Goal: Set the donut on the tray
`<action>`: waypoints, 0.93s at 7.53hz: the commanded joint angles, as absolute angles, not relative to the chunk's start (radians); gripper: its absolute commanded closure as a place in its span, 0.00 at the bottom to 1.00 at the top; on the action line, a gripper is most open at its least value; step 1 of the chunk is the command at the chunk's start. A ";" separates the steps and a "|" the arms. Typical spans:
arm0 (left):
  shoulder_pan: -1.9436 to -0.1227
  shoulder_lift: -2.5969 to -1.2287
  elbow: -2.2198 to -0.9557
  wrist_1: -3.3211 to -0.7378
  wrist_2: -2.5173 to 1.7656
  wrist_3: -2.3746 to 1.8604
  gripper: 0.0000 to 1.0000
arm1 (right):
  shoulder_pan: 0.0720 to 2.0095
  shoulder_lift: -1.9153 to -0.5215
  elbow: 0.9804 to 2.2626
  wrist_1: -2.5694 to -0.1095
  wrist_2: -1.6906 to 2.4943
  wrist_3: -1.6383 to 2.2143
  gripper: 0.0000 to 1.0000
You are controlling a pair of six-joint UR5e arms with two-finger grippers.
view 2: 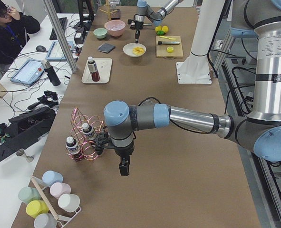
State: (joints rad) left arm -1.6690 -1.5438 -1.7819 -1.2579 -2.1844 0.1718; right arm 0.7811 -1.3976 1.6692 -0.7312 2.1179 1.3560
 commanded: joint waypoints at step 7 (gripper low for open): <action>-1.670 -1.545 -1.786 -1.258 -2.184 0.170 0.02 | 0.919 -0.763 1.004 -0.874 2.164 1.379 1.00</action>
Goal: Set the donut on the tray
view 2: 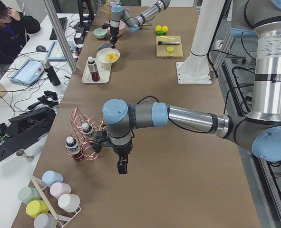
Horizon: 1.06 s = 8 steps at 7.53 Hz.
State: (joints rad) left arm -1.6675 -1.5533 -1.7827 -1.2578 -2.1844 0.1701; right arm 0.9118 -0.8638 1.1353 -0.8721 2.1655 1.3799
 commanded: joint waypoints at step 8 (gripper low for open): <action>-1.666 -1.572 -1.782 -1.258 -2.183 0.167 0.02 | 0.904 -0.540 0.683 -0.782 2.085 1.408 1.00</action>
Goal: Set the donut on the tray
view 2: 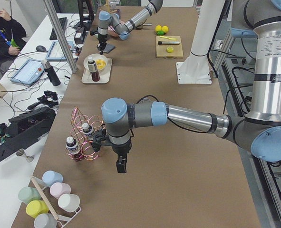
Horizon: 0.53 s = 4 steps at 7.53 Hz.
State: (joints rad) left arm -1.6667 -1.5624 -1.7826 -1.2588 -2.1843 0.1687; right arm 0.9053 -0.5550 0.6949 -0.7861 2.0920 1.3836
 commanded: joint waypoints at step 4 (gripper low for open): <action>-1.666 -1.571 -1.782 -1.258 -2.183 0.167 0.02 | 0.873 -0.538 0.684 -0.767 2.023 1.416 0.00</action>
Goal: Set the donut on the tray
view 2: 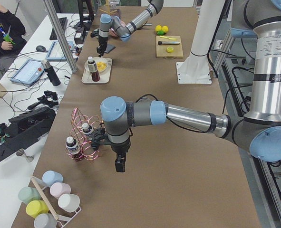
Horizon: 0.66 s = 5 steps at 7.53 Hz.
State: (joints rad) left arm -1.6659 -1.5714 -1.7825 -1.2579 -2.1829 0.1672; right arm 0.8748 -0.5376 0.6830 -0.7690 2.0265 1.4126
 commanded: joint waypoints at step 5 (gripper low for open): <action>-1.667 -1.568 -1.782 -1.256 -2.183 0.167 0.02 | 0.899 -0.580 0.786 -0.776 2.081 1.430 0.00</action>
